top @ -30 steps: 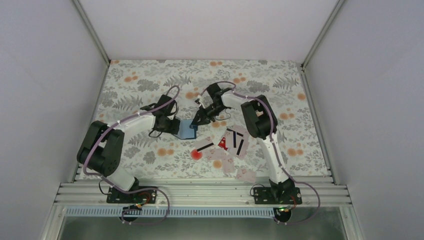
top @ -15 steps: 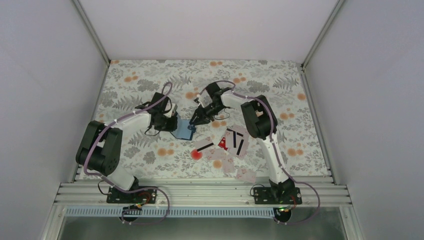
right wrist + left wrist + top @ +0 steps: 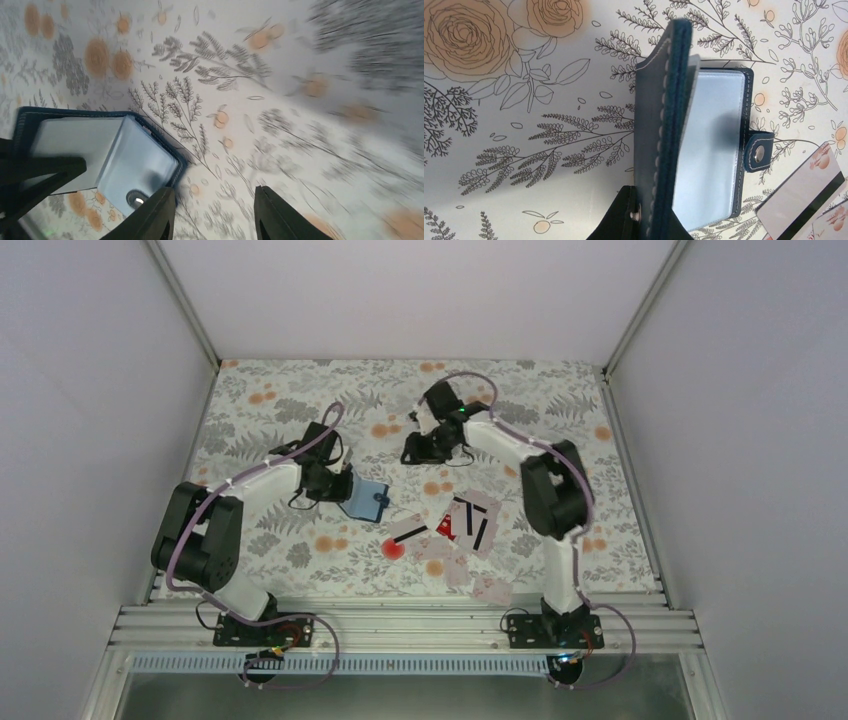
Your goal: Put the credit cards into the card holder
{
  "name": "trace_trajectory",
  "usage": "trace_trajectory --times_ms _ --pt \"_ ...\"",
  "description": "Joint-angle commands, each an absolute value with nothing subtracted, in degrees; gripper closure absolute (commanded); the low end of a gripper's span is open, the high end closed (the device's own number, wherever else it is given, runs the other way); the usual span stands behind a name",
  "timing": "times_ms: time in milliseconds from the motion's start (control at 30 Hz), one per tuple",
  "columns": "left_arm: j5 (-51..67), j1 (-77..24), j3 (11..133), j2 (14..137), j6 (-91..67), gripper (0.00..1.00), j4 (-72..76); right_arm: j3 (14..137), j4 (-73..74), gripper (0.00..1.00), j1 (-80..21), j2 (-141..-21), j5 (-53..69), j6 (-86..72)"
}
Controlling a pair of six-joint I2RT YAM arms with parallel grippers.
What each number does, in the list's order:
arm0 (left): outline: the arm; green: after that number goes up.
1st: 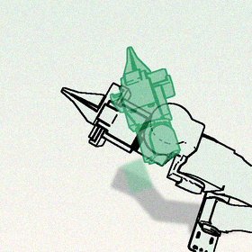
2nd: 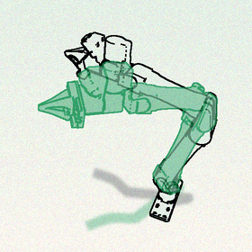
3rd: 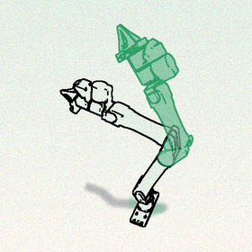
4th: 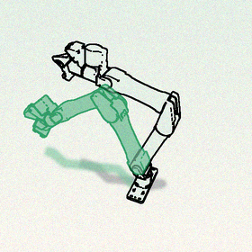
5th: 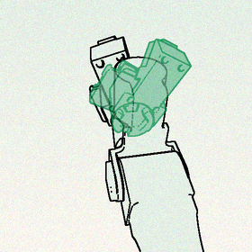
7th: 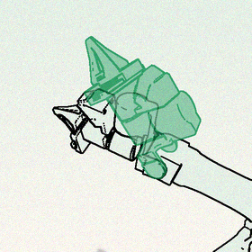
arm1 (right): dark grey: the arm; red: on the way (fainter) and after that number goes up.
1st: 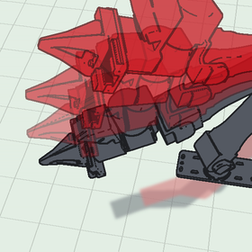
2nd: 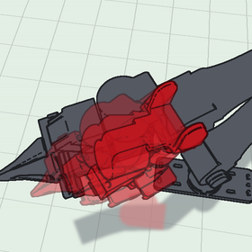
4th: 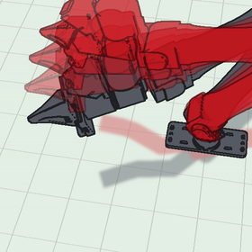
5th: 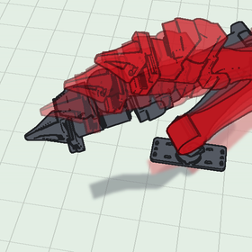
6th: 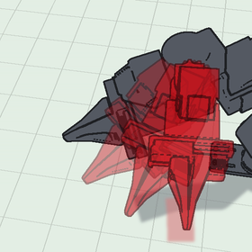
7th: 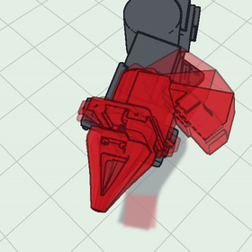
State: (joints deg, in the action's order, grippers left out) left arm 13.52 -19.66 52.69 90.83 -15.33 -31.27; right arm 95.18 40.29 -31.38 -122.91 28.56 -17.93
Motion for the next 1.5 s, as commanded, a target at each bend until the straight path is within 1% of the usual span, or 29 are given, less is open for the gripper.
trace_trajectory --times_ms 0,33,67,100,133,167,200,333,467,700,900,1033,1133,1233,1467 --pt "13.2 -19.6 53.6 88.9 -15.3 0.97 -31.9 85.9 32.1 0.56 -31.8 -105.0 8.7 -23.3" --pt "13.2 -19.6 53.5 88.7 -15.1 0.97 -31.9 83.8 30.5 0.51 -31.9 -101.5 5.4 -24.5" --pt "13.3 -19.5 53.3 88.6 -15.1 0.97 -31.8 82.4 29.4 0.38 -31.8 -98.6 2.1 -26.1" --pt "13.3 -19.6 53.1 88.4 -15.0 0.97 -31.6 81.0 28.6 0.21 -31.9 -96.5 -2.1 -28.2" --pt "13.5 -19.6 53.0 88.3 -14.9 0.97 -31.5 80.0 28.4 0.12 -31.8 -95.8 -7.9 -31.5" --pt "13.6 -19.6 52.8 88.3 -14.8 0.97 -31.2 80.5 31.6 0.02 -31.4 -96.0 -11.8 -35.7" --pt "13.9 -19.6 52.5 88.1 -14.8 0.97 -30.9 82.3 34.5 0.01 -30.8 -97.3 -13.3 -36.4" --pt "14.5 -19.6 52.3 88.0 -14.2 0.97 -30.4 90.9 42.4 0.01 -29.2 -104.7 -7.7 -31.4" --pt "14.5 -19.5 52.2 87.3 -13.8 0.97 -30.5 86.6 40.9 0.01 -29.4 -102.8 -5.2 -31.6" --pt "14.6 -19.6 51.4 86.4 -13.9 0.97 -30.0 81.6 49.4 0.01 -30.4 -104.4 -1.8 -30.9" --pt "14.8 -19.6 50.6 86.4 -14.0 0.98 -29.4 78.5 54.3 0.01 -31.8 -106.7 -2.1 -31.8" --pt "14.8 -19.6 50.5 86.5 -14.0 0.98 -29.4 77.0 55.4 0.06 -32.2 -108.7 -1.1 -32.7" --pt "14.8 -19.6 50.5 86.3 -13.9 0.98 -29.4 75.5 55.3 0.09 -32.9 -110.2 -0.1 -32.7" --pt "14.6 -19.6 50.3 86.4 -13.9 0.98 -29.3 74.4 55.6 0.14 -33.4 -110.9 -0.1 -33.1" --pt "14.4 -19.6 49.9 86.3 -14.0 0.98 -29.0 73.7 56.3 0.16 -34.0 -111.1 -0.2 -33.7"
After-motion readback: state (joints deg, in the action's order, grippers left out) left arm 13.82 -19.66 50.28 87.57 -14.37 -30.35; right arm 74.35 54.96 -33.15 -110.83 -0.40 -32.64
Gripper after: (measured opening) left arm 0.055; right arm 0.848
